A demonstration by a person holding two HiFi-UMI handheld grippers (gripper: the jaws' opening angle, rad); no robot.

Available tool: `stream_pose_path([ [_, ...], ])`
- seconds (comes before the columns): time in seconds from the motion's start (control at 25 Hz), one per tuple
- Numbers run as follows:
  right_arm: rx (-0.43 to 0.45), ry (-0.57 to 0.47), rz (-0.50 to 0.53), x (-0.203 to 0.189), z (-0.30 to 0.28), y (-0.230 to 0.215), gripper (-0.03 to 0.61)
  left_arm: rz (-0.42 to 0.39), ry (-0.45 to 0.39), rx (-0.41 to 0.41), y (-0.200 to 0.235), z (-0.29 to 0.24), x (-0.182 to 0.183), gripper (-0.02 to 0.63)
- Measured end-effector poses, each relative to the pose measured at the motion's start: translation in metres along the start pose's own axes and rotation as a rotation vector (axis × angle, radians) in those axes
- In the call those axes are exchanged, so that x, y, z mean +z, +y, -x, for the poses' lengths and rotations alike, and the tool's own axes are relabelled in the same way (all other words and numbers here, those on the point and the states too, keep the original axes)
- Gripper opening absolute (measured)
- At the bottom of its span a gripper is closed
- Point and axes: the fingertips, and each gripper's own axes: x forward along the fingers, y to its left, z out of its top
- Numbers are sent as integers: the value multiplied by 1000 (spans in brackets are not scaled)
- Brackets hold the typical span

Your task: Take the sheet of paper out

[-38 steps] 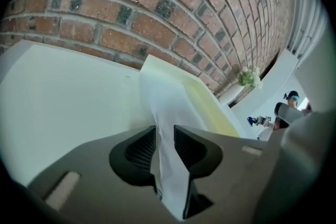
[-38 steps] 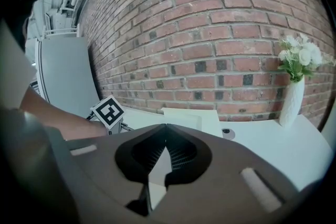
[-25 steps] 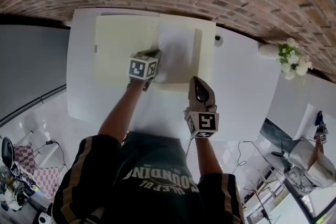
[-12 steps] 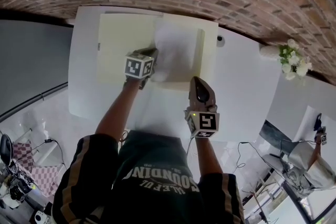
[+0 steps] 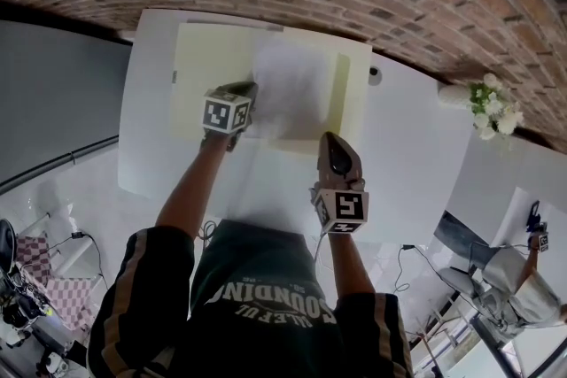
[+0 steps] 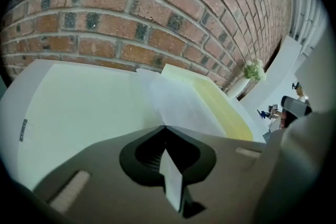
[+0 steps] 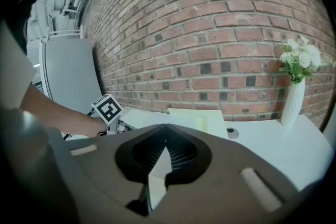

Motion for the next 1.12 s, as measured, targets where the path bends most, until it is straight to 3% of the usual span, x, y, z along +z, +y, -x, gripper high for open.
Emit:
stream_pose_path([
  [0.88,103,-49,62,27,7,39,0,-91,-116,168,29,85,9,11],
  [1.0,137,-62,57,31,9,47,0,-135,-150,186,26,104,17,11],
  [1.12,149,-67,59,36,16,55,0,-236,-174,219,17,126,24,11],
])
